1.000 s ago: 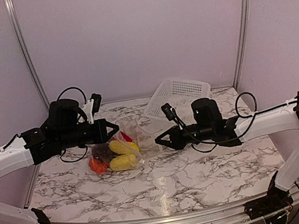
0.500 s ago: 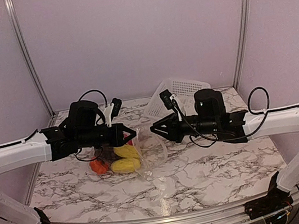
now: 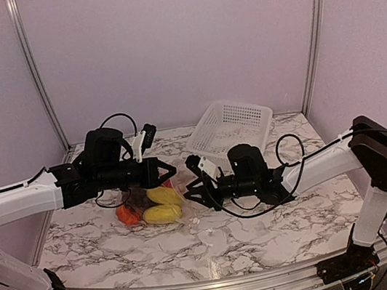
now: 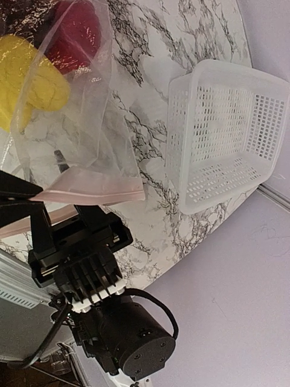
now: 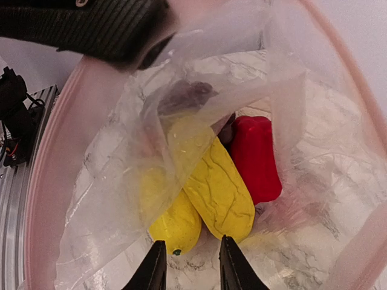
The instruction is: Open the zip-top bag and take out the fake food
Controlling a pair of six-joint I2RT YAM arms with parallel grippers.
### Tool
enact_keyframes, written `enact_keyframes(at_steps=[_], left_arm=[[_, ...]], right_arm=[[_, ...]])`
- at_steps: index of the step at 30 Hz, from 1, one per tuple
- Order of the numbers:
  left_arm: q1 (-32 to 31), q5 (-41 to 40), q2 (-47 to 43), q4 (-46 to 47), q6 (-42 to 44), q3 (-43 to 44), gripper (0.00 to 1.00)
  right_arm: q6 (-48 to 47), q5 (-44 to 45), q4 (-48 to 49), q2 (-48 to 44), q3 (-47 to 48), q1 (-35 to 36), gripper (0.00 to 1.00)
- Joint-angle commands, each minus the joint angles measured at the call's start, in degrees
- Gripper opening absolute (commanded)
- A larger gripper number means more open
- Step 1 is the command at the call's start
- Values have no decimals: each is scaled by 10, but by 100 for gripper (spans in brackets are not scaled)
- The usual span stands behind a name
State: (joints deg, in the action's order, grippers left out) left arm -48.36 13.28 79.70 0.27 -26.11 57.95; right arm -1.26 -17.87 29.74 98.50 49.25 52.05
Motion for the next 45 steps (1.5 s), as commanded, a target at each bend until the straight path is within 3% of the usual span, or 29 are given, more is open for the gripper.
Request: enact_keyframes(at_steps=[1, 7, 17, 22, 34, 35, 40, 45], left_arm=[[9, 4, -22, 5, -3, -20, 0], [23, 24, -32, 22, -14, -40, 0], [25, 42, -30, 34, -9, -52, 0], [25, 49, -29, 38, -7, -56, 0], [25, 46, -8, 51, -9, -62, 0], [25, 46, -4, 52, -9, -62, 0], [25, 40, 2, 55, -7, -63, 0], [25, 28, 5, 59, -6, -69, 0]], right_arm=[[-97, 5, 70, 49, 33, 16, 30], [-144, -3, 85, 113, 71, 17, 34], [-145, -7, 103, 193, 126, 17, 48], [-142, 2, 118, 221, 133, 17, 60], [-148, 40, 108, 265, 148, 16, 65], [-150, 52, 106, 270, 149, 14, 78], [-144, 62, 119, 266, 135, 6, 78], [-138, 55, 135, 260, 115, -4, 66]])
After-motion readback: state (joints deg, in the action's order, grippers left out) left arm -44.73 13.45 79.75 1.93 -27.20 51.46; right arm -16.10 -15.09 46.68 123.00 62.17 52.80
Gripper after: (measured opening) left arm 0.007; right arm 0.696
